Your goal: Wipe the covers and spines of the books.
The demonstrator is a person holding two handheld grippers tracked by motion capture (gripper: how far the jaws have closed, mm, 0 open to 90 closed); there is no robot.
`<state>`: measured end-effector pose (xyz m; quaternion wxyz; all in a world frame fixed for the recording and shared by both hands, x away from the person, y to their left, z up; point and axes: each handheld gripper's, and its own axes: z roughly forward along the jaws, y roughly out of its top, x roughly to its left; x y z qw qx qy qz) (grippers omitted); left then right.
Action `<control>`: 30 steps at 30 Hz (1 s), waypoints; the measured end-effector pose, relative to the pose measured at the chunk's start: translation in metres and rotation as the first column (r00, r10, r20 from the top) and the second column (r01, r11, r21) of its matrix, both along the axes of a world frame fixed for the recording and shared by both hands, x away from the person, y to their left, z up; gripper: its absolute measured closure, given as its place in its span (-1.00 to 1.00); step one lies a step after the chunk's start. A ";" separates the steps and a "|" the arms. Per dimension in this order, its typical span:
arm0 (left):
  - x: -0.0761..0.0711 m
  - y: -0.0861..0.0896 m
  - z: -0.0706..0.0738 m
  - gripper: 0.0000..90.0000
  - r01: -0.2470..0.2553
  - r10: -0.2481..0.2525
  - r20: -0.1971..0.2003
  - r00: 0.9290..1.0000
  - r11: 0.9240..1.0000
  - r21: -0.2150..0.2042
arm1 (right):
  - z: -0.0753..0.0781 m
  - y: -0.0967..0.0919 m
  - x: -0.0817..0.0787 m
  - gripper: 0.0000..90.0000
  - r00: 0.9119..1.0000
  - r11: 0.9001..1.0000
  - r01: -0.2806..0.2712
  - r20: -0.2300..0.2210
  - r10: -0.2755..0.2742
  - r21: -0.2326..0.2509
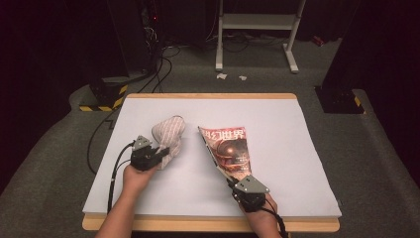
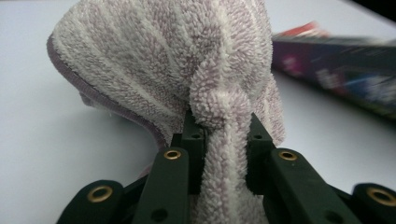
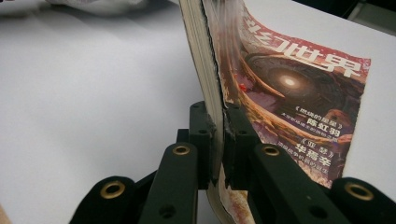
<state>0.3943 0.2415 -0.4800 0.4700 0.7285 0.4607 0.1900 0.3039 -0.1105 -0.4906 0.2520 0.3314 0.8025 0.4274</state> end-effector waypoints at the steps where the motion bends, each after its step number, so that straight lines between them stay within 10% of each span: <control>1: -0.003 -0.004 0.003 0.68 0.010 -0.010 0.012 1.000 1.000 -0.003 | 0.000 0.001 -0.001 0.87 1.000 1.000 -0.003 -0.001 0.003 -0.003; 11: -0.032 -0.048 0.031 0.68 0.143 -0.133 0.121 0.984 0.987 -0.073 | -0.002 0.006 -0.002 0.85 1.000 1.000 -0.018 -0.005 0.018 -0.007; 22: -0.061 -0.086 0.051 0.68 0.293 -0.277 0.186 0.943 0.953 -0.070 | -0.001 0.006 -0.002 0.85 1.000 1.000 -0.030 -0.003 0.030 -0.009; 30: -0.047 -0.094 0.041 0.68 0.270 -0.263 0.151 0.953 0.963 -0.026 | 0.000 0.007 -0.006 0.85 0.999 0.999 -0.042 -0.013 0.042 0.001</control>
